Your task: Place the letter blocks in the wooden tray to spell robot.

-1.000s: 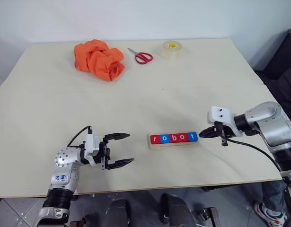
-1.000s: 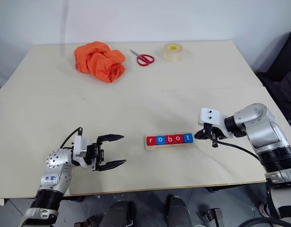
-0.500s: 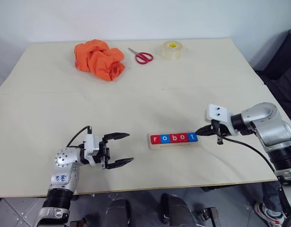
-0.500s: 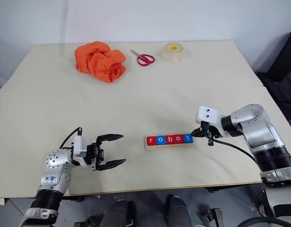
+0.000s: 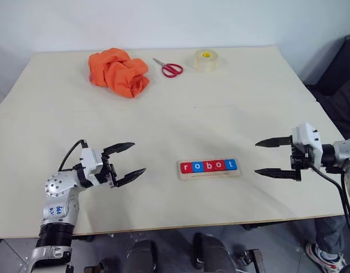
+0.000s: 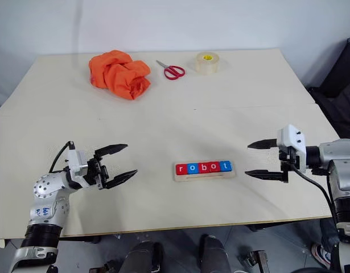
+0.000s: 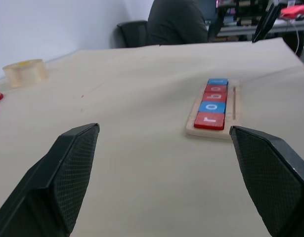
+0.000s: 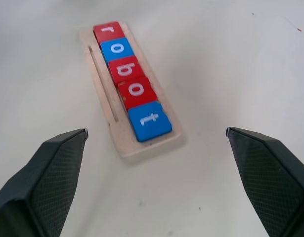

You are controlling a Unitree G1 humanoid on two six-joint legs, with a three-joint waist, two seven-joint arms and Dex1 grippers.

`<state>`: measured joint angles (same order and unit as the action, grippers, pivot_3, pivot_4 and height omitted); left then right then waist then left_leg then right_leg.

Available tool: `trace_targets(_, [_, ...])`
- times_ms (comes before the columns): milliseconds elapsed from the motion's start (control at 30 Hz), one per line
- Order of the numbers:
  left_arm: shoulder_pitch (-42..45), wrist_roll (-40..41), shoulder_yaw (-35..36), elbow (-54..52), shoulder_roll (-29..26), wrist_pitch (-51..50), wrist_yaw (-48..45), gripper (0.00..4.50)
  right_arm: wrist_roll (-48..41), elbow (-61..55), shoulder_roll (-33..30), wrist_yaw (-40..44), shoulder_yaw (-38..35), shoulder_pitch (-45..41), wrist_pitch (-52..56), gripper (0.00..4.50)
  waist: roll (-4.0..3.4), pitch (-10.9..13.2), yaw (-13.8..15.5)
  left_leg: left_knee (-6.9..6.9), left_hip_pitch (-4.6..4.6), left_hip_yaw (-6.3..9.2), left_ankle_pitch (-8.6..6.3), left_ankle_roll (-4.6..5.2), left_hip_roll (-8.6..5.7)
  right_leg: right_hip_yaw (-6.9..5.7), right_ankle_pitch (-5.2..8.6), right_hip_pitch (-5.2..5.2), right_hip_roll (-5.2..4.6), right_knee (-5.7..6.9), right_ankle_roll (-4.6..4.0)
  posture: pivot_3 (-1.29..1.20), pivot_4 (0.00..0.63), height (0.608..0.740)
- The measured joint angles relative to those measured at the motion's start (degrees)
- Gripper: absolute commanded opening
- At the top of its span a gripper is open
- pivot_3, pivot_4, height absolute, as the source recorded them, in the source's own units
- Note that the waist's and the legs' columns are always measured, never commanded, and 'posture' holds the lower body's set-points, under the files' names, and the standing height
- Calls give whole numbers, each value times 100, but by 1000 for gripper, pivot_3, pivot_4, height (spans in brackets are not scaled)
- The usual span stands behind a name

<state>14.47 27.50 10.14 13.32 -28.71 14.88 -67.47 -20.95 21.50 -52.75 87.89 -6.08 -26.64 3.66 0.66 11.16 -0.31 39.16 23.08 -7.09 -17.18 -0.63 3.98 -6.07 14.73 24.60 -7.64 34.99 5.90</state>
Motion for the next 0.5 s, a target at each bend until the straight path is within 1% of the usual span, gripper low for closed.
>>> trace_targets(100, [-199,191,208,-117,-178,-118,-107,4500,-366,307,-61,25,-90,106,-105,4493,-1,0,-2,-1,0,-1,1,-3,0,1,0,0,0,-1,0,0,150,740])
trace_targets(233, [-367,402,354,-238,-286,-269,-222,4500,-872,480,-362,37,125,168,-174,4493,-1,1,4,0,0,0,0,0,0,1,0,-1,-2,0,0,0,150,740])
trace_targets(367, [-355,475,507,-234,-300,-251,-265,4500,-1314,608,-456,41,264,168,-191,4493,-1,0,11,0,-1,1,1,-1,0,1,0,-1,-2,1,0,0,150,740])
trace_targets(500, [-355,586,529,-248,-300,-311,-321,4500,-1394,746,-464,46,432,79,-250,4493,-1,1,10,0,0,0,2,-3,0,1,0,0,-1,1,0,0,150,740])
